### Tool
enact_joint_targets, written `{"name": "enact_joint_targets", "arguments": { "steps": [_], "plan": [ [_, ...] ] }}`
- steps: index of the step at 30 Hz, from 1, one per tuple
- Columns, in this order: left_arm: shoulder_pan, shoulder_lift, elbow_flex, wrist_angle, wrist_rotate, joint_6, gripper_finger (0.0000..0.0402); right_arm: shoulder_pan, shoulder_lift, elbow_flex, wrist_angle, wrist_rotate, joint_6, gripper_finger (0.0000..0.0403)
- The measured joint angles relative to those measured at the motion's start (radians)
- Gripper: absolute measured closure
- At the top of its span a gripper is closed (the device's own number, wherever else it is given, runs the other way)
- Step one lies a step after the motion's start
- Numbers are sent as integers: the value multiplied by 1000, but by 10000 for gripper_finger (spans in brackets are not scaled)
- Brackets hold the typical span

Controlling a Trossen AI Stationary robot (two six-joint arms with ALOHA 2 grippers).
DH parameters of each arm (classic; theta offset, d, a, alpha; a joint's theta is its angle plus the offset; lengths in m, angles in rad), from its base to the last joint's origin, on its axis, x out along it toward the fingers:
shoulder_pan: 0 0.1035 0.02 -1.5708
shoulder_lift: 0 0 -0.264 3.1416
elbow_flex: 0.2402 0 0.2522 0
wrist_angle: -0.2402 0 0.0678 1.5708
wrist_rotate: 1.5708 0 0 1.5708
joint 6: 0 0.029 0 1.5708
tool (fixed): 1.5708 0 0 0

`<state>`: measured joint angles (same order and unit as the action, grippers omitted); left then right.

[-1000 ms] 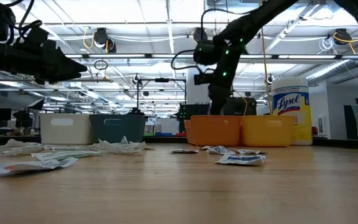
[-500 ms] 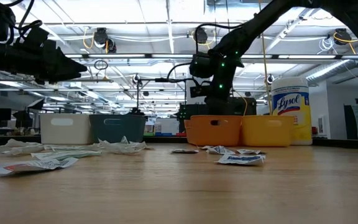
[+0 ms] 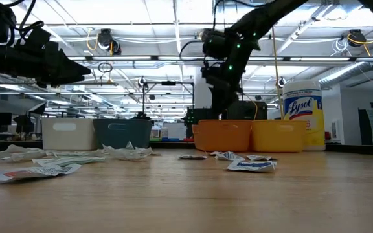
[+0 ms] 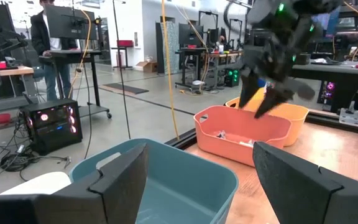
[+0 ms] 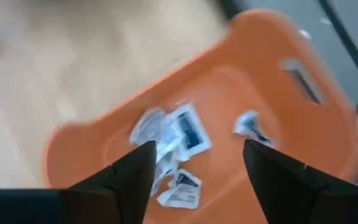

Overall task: Pick & Place First Aid Supplies
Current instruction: Put the alcohol pad into the orange bin

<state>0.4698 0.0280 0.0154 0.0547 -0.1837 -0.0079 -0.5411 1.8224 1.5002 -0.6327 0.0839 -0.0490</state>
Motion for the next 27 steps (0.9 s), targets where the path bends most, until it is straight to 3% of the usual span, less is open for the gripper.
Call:
{"name": "enact_joint_targets", "arguments": {
  "steps": [7,10,15,27],
  "plan": [
    [0,0,0,0,0,0,105,0,-78,2,-97,23,382,147],
    [0,0,0,1,0,0,105,35,-96,2,-187,40,468,147],
    [0,0,0,1,0,0,105,163,-98,1,-308,145,587,147],
    [0,0,0,1,0,0,105,462,-98,1,-370,151,955,147]
  ]
}}
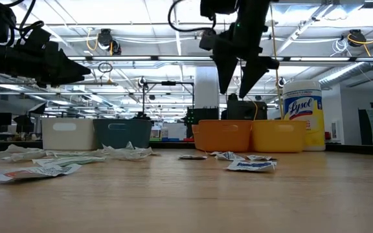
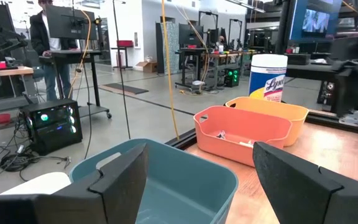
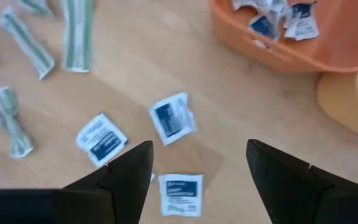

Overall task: Pick & Place First Aid Supplies
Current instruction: Put the alcohol pad into the orange bin

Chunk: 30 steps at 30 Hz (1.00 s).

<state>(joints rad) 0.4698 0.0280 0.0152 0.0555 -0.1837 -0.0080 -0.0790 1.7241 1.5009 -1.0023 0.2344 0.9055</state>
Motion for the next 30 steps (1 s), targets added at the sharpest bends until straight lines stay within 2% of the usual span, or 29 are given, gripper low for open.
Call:
{"name": "enact_joint_targets", "arguments": {
  "steps": [8,14,20,30],
  "plan": [
    [0,0,0,0,0,0,105,160,0,-29,-18,0,184,147],
    [0,0,0,0,0,0,105,238,0,-42,-42,1,252,147],
    [0,0,0,0,0,0,105,265,0,-54,-20,-4,262,147],
    [0,0,0,0,0,0,105,245,25,-183,93,-46,209,147]
  ]
}}
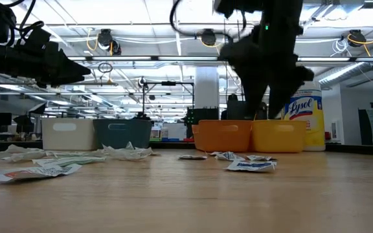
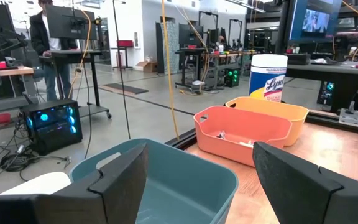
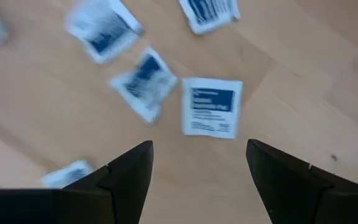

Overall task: Pick & Place First Aid Supplies
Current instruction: Put the alcohol pad into the orange bin

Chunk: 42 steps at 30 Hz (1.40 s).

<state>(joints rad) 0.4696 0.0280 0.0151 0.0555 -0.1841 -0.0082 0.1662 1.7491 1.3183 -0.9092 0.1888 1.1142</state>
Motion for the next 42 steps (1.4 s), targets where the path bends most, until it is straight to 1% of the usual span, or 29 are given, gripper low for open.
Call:
{"name": "enact_joint_targets", "arguments": {
  "steps": [3,8,11,12,15,18,21,24,30,32,33,34,37,42],
  "plan": [
    [0,0,0,0,0,0,105,-19,14,-40,33,-34,-34,147],
    [0,0,0,0,0,0,105,-49,39,-93,134,-71,-134,147],
    [0,0,0,0,0,0,105,-72,61,-107,178,-138,-185,147],
    [0,0,0,0,0,0,105,-78,67,-116,198,-163,-193,147],
    [0,0,0,-1,0,0,105,-87,80,-141,234,-176,-213,148],
    [0,0,0,0,0,0,105,-94,97,-141,244,-194,-210,160],
    [0,2,0,-2,0,0,105,-100,96,-143,251,-203,-210,189],
    [0,6,0,0,0,0,105,-103,96,-144,248,-210,-194,230],
    [0,6,0,0,0,0,105,-108,97,-144,250,-210,-199,337],
    [0,6,0,-2,0,0,105,-108,97,-144,250,-193,-233,377],
    [0,6,0,-2,0,0,105,-108,97,-144,250,-190,-258,389],
    [0,6,0,-1,0,0,105,-108,96,-144,249,-191,-288,395],
    [0,6,0,0,0,0,105,-108,86,-125,200,-194,-372,392],
    [0,6,0,0,0,0,105,-126,78,-25,63,-191,-550,399]
  ]
}}
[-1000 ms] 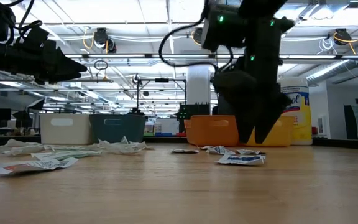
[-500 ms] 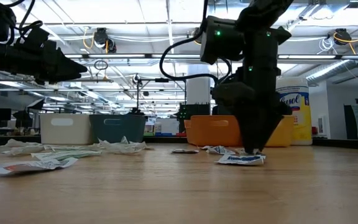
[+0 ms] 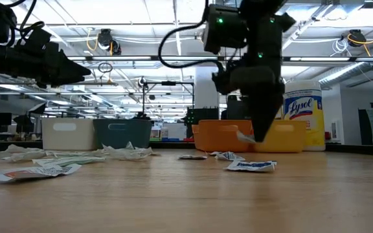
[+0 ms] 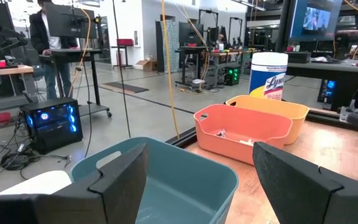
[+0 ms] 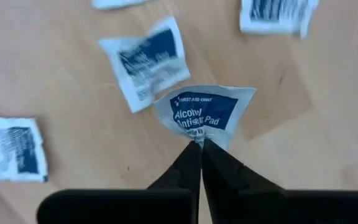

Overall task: Pick & Place First Aid Supplies
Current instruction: Put the alcohol pad into the orange bin

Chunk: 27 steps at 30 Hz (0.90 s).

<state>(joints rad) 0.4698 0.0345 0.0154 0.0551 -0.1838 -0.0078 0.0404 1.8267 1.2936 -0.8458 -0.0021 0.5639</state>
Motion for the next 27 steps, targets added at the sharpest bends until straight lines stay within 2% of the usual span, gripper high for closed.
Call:
{"name": "enact_joint_targets", "arguments": {
  "steps": [8,15,22,27],
  "plan": [
    [0,0,0,0,0,0,105,-29,1,160,-183,0,-216,401],
    [0,0,0,0,0,0,105,-34,1,269,-318,2,-318,402],
    [0,0,0,0,0,0,105,-42,0,311,-334,4,-340,402],
    [0,0,0,0,0,0,105,-101,0,311,-335,5,-386,402]
  ]
}}
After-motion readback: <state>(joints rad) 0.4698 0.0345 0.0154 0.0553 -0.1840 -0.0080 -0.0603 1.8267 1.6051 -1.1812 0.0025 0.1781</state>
